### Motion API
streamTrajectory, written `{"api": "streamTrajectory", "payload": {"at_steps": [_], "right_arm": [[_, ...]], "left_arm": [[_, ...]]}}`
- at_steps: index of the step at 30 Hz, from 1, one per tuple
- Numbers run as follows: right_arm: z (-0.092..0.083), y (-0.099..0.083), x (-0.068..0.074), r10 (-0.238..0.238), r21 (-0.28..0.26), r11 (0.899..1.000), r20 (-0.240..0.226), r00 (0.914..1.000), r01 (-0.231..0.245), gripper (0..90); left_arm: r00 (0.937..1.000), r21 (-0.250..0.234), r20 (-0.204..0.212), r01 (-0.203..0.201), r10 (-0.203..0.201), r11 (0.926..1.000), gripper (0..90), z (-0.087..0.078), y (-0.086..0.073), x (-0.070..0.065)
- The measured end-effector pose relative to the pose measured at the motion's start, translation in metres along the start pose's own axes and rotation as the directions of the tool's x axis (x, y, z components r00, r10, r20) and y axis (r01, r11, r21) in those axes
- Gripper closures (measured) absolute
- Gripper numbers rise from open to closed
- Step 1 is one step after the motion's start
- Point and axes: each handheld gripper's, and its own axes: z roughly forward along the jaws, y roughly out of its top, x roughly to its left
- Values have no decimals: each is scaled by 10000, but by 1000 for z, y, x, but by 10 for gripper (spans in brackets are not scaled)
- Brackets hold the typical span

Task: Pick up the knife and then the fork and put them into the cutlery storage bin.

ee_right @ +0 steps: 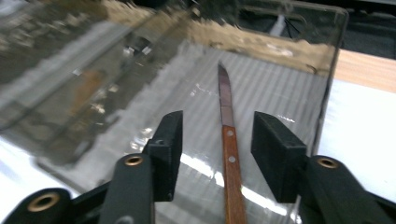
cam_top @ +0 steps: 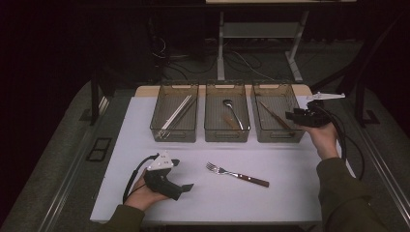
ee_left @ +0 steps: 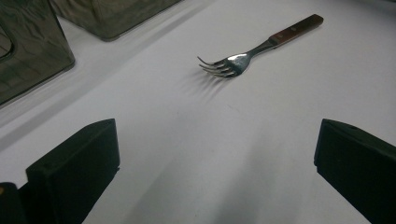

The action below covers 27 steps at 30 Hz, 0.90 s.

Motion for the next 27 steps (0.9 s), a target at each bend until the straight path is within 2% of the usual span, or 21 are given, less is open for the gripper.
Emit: {"api": "streamTrajectory", "payload": {"at_steps": [6,10,15,18,22,25,27], "right_arm": [[-17,-4,14,21,-408,9992,-954,9954,-60,441],[-26,-11,26,-115,-558,9984,-1630,9866,24,419],[-32,-21,43,-638,-481,9974,-2368,9695,539,400],[-34,-25,53,-978,-266,9952,-2562,9617,941,389],[-36,-33,65,-1302,-165,9912,-3005,9449,1313,383],[-36,-38,73,-1528,-62,9873,-3157,9365,1590,382],[-36,-41,78,-1700,19,9834,-3389,9253,1813,399]], "left_arm": [[10000,-7,10,50,-50,10000,0,0,0,0],[10000,-41,34,77,-76,10000,0,1,0,0],[9999,-57,59,113,-112,9999,0,1,0,0],[9999,-65,64,89,-88,9999,0,0,0,-1],[9999,-63,86,78,-78,9999,0,0,0,-1],[9999,-75,96,64,-64,10000,0,0,0,-2],[9999,-95,105,81,-80,9999,0,0,0,-2]]}}
